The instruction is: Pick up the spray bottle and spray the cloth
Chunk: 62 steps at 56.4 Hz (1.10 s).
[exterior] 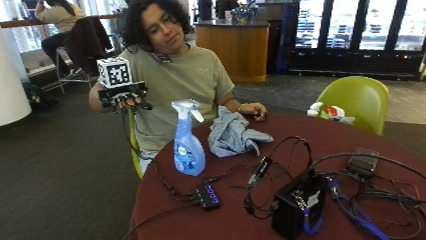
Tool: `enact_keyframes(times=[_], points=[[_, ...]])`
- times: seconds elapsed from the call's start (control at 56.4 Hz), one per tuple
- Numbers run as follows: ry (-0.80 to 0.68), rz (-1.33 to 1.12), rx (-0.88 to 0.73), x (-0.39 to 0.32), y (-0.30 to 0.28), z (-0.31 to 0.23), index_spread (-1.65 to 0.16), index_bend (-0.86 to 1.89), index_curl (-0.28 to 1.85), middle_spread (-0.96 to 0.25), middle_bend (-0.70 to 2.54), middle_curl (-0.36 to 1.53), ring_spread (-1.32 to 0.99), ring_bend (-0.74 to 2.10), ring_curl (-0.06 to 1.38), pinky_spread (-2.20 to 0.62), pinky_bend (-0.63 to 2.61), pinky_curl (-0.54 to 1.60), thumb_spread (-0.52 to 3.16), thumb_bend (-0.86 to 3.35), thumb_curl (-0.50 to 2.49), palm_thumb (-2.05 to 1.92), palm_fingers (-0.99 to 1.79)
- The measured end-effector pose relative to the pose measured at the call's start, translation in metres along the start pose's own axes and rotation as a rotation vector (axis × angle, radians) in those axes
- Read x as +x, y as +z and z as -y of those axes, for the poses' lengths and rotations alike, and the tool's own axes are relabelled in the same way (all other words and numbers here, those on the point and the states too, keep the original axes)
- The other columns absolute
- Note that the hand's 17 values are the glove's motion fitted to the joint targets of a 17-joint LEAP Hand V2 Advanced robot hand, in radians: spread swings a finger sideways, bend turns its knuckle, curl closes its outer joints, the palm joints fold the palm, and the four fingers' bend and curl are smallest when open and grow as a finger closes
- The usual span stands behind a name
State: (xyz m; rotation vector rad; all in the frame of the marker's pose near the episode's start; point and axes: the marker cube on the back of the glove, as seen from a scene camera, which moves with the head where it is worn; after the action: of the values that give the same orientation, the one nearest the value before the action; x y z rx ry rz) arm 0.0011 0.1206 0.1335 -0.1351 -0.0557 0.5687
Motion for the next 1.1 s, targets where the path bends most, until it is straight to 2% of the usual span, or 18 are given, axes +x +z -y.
enact_keyframes(times=[0.071,0.266,0.603,0.691,0.798,0.886,1.046,1.099], points=[[-0.119,0.016,-0.049,-0.001,0.001,-0.004,-0.43,0.13,0.29,-0.04,0.18,0.36,-0.07,0.36,0.34,0.23,0.27,0.36,1.1,-0.03,0.44,0.48,0.32],[-0.129,0.133,-0.019,-0.012,0.007,0.013,-0.43,0.14,0.27,-0.04,0.19,0.34,-0.07,0.37,0.33,0.23,0.27,0.36,1.08,-0.03,0.41,0.46,0.34],[-0.124,0.274,0.085,-0.035,0.032,0.081,-0.41,0.13,0.25,-0.02,0.2,0.34,-0.07,0.39,0.33,0.23,0.26,0.36,1.08,-0.01,0.39,0.52,0.42],[-0.109,0.386,0.147,-0.04,0.03,0.104,-0.4,0.11,0.23,-0.01,0.2,0.35,-0.07,0.41,0.34,0.22,0.27,0.36,1.09,-0.02,0.39,0.54,0.45],[0.061,0.585,0.275,-0.051,0.028,0.137,-0.39,0.1,0.22,-0.01,0.21,0.35,-0.07,0.41,0.34,0.22,0.31,0.37,1.08,-0.01,0.4,0.57,0.49],[-0.091,0.763,0.2,-0.051,0.032,0.149,-0.38,0.1,0.21,0.0,0.22,0.36,-0.07,0.41,0.34,0.21,0.33,0.37,1.08,-0.01,0.4,0.62,0.5],[-0.034,1.074,0.387,-0.061,0.042,0.21,-0.35,0.11,0.21,0.01,0.22,0.36,-0.06,0.4,0.34,0.18,0.34,0.38,1.06,-0.01,0.41,0.7,0.52],[-0.095,1.124,0.374,-0.063,0.048,0.219,-0.34,0.11,0.21,0.02,0.23,0.36,-0.06,0.39,0.34,0.17,0.35,0.38,1.05,-0.01,0.42,0.73,0.52]])
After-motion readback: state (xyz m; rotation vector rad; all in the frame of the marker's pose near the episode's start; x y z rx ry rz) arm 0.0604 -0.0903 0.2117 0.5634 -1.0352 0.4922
